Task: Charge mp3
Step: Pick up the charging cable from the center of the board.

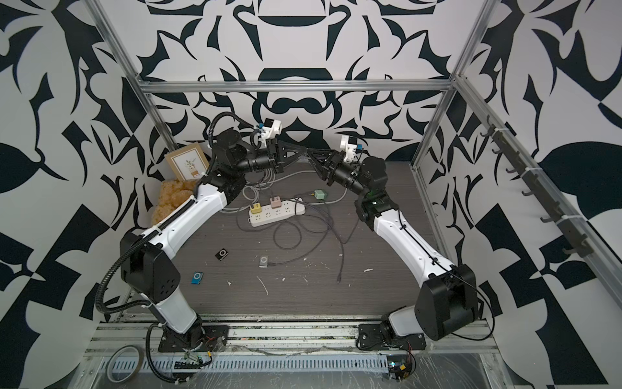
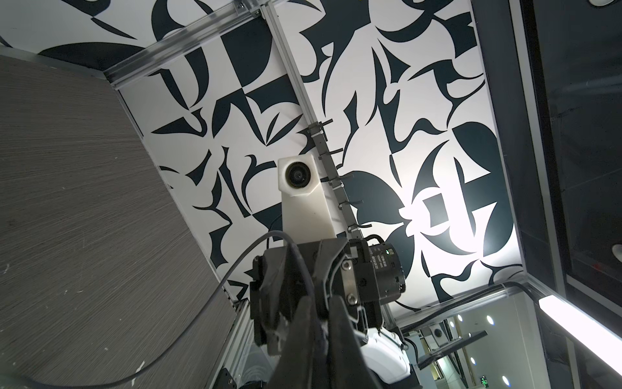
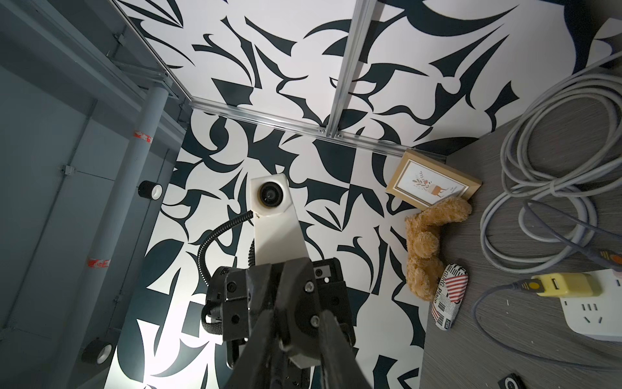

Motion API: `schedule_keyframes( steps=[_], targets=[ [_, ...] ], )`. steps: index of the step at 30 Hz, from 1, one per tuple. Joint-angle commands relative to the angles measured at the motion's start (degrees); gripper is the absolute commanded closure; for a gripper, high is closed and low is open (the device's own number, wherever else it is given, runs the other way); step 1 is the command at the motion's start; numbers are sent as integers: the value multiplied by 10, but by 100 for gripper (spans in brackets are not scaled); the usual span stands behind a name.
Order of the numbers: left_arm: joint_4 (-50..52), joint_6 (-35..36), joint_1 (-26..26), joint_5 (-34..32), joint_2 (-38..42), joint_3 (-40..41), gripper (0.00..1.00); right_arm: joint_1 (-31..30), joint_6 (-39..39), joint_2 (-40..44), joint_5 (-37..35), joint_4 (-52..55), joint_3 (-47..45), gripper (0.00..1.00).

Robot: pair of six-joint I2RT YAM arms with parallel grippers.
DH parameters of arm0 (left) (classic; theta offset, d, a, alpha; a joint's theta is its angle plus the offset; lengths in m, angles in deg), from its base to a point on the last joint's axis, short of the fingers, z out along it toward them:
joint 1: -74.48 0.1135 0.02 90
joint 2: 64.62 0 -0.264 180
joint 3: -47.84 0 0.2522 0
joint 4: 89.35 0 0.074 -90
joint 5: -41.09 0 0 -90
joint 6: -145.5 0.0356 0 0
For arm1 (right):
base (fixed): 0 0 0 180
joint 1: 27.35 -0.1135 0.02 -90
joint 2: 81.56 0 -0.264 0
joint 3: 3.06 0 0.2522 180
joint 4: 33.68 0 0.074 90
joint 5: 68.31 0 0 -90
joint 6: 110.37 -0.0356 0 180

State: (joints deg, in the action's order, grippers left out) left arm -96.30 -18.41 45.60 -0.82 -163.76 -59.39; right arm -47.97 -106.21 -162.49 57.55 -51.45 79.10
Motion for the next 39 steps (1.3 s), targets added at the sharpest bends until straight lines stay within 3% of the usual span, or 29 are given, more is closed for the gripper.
schedule_keyframes(
  steps=[1,8,19,21,25,28,29,32,34,39],
  targets=[
    [-3,3,1,8,-15,-9,100,-8,2,26,28,-44,7,76],
    [-4,3,1,10,-19,-10,100,-13,2,29,54,-47,12,83],
    [-2,3,1,12,-22,-12,100,-17,10,43,71,-44,2,75],
    [0,5,2,12,-22,-11,100,-17,10,44,72,-44,2,80],
    [2,12,1,11,-21,-5,100,-19,9,45,75,-42,2,100],
    [-1,15,2,0,-18,2,100,-20,10,48,73,-36,-2,100],
    [-7,16,2,-4,-16,6,96,-19,13,50,70,-35,-4,100],
    [-17,23,2,-21,-2,19,49,-19,49,61,46,-24,-9,100],
    [-7,31,7,-52,24,50,31,-19,96,74,25,-9,-6,100],
    [-40,-6,14,-138,96,161,21,-19,172,94,-12,-25,-19,100]
  ],
)
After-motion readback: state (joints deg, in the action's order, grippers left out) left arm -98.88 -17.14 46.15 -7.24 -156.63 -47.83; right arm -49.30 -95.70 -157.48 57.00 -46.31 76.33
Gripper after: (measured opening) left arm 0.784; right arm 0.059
